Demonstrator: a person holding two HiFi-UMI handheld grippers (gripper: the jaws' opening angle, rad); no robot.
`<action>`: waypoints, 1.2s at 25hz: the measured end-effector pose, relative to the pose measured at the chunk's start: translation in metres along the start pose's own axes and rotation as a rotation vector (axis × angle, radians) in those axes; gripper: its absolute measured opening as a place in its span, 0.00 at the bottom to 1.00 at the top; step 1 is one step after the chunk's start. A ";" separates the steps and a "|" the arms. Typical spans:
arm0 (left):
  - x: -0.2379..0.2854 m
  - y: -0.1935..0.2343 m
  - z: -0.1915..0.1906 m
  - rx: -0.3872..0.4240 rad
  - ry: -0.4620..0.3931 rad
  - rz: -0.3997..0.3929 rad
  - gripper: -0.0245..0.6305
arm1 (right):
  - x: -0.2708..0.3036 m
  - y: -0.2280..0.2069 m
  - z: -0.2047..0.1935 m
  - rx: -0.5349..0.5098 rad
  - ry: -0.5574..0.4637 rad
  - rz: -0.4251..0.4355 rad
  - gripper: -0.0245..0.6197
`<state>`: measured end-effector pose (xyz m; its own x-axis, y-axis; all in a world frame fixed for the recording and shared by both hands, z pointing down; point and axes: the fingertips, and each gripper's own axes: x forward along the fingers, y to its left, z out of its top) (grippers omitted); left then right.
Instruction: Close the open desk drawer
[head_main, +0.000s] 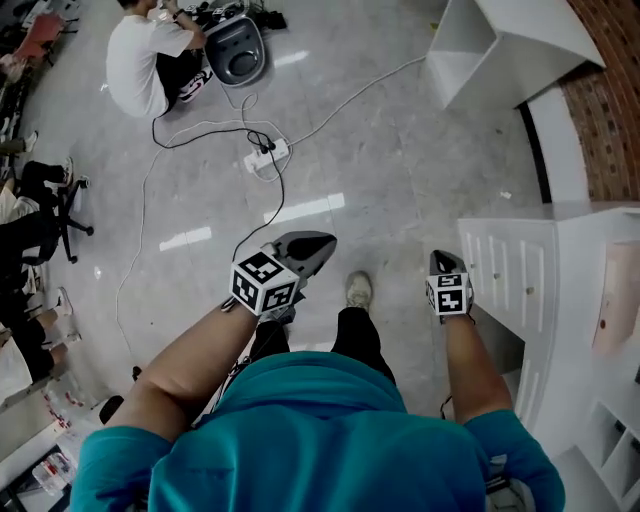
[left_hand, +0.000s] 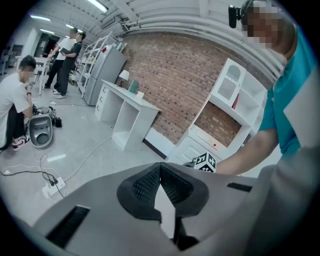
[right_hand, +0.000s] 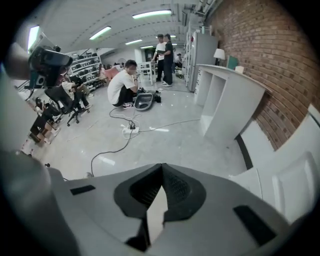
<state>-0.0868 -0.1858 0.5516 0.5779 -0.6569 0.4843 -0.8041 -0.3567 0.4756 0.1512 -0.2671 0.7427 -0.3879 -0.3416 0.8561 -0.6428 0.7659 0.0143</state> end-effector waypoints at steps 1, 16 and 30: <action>-0.019 0.003 0.003 0.004 -0.017 0.011 0.06 | -0.006 0.016 0.016 -0.021 -0.014 0.016 0.07; -0.281 0.039 0.014 0.073 -0.237 0.222 0.06 | -0.102 0.267 0.233 -0.294 -0.241 0.322 0.07; -0.413 0.030 0.027 0.072 -0.389 0.362 0.06 | -0.212 0.399 0.325 -0.391 -0.444 0.610 0.07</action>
<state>-0.3535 0.0571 0.3456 0.1789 -0.9390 0.2938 -0.9578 -0.0979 0.2702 -0.2375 -0.0659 0.3993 -0.8685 0.0730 0.4903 0.0061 0.9906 -0.1368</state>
